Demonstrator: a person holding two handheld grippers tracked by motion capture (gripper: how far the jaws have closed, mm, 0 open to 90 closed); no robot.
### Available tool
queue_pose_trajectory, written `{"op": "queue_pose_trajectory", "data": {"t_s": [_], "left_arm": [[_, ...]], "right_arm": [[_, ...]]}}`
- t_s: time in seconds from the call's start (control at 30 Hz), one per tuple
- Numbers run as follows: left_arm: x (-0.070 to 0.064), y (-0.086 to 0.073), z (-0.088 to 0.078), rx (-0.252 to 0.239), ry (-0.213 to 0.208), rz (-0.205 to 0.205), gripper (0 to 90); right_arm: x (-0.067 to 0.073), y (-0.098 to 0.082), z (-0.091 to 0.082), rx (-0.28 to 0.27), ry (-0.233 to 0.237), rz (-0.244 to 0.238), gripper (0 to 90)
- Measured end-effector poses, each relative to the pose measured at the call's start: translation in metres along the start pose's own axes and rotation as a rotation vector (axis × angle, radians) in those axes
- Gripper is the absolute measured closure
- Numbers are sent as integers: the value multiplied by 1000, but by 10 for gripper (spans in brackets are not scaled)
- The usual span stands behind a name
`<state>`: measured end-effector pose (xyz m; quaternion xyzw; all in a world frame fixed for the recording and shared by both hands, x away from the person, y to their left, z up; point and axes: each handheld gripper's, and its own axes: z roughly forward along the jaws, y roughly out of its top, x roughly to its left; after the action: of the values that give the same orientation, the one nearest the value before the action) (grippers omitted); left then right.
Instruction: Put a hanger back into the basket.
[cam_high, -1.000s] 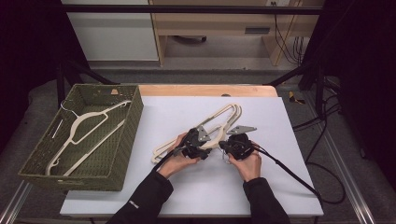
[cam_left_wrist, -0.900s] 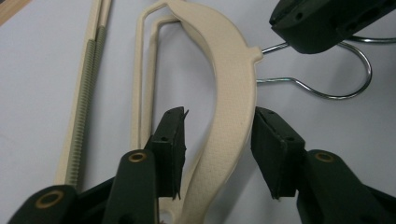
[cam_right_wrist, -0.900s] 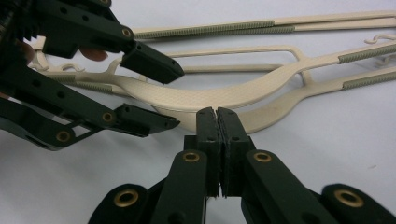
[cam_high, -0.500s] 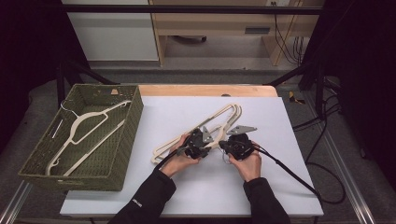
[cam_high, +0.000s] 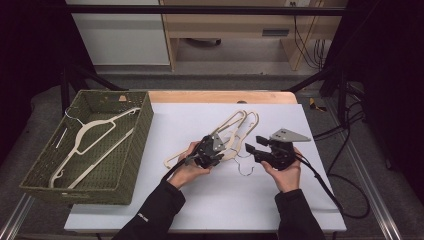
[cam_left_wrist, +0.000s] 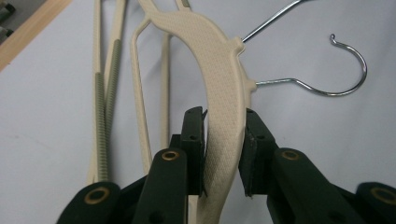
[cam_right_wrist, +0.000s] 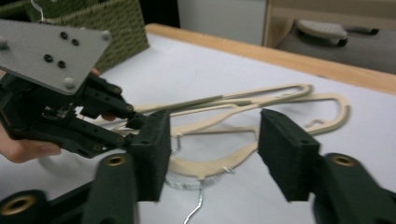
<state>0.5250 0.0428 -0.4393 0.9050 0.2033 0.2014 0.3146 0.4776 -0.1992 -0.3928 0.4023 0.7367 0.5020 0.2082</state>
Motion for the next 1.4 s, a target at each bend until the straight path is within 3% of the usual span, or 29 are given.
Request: {"op": "queue_pose_trajectory", "data": {"t_s": [0.13, 0.3, 0.5, 0.57, 0.67, 0.73, 0.77, 0.87, 1.07, 1.1, 1.17, 1.37, 1.4], "left_arm": [[5, 1, -10, -9, 11, -10, 759], [12, 0, -21, -28, 33, -50, 778], [22, -3, -35, -49, 71, -103, 797], [27, -5, -42, -35, 91, -100, 806], [32, -8, -48, -56, 124, -147, 820], [37, -10, -52, -54, 153, -163, 832], [41, -11, -55, -36, 167, -152, 838], [50, -15, -61, -39, 196, -185, 854], [58, -22, -74, -58, 194, -216, 856], [57, -23, -76, -79, 190, -234, 856], [59, -24, -82, -70, 181, -222, 856], [58, -24, -104, -128, 141, -253, 857], [56, -24, -106, -156, 132, -275, 857]], "right_arm": [[-12, -5, -20, -57, -11, 51, 308], [-20, -14, -29, -62, -16, 75, 215], [-22, -25, -28, -30, -14, 64, 176], [-22, -28, -28, -19, -13, 58, 170], [-21, -31, -29, -13, -12, 56, 157], [-22, -33, -30, -13, -13, 54, 149], [-21, -34, -31, -15, -12, 57, 148], [-22, -37, -33, -9, -14, 51, 144], [-23, -40, -38, -12, -15, 52, 138], [-22, -41, -38, -17, -15, 56, 137], [-22, -41, -39, -16, -14, 53, 128], [-21, -41, -43, -24, -7, 42, 103], [-21, -42, -44, -24, -7, 39, 98]]}}
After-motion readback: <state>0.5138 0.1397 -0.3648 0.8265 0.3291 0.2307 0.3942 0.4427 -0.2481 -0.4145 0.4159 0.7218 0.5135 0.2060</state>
